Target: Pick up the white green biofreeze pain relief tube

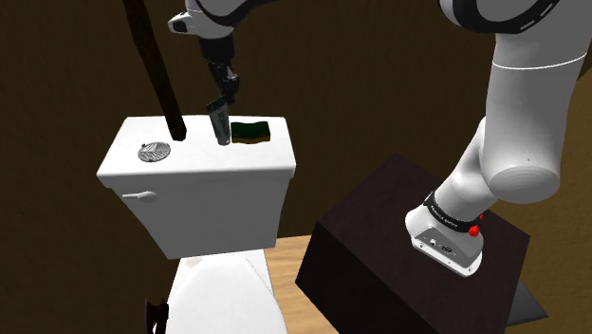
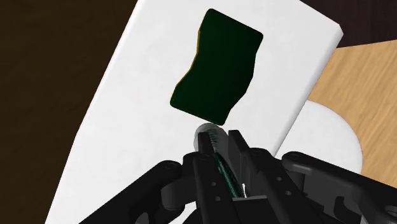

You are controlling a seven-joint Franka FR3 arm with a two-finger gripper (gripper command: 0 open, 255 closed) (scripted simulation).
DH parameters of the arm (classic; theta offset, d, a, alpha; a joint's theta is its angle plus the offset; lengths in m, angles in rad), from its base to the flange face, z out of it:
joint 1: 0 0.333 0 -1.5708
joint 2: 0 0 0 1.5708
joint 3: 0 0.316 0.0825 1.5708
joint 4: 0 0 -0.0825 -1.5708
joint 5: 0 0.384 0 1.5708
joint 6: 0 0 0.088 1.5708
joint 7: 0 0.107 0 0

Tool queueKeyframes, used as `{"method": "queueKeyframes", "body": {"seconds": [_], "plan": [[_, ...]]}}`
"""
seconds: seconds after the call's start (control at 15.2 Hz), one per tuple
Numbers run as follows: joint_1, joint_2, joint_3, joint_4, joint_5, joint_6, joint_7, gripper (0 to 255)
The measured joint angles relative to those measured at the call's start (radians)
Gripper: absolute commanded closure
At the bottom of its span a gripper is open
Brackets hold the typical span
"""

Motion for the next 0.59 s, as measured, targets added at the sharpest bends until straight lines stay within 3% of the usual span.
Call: {"method": "queueKeyframes", "body": {"seconds": [0.59], "plan": [[0.003,-0.014,0.002,0.096,0.005,-0.109,-0.010,255]]}}
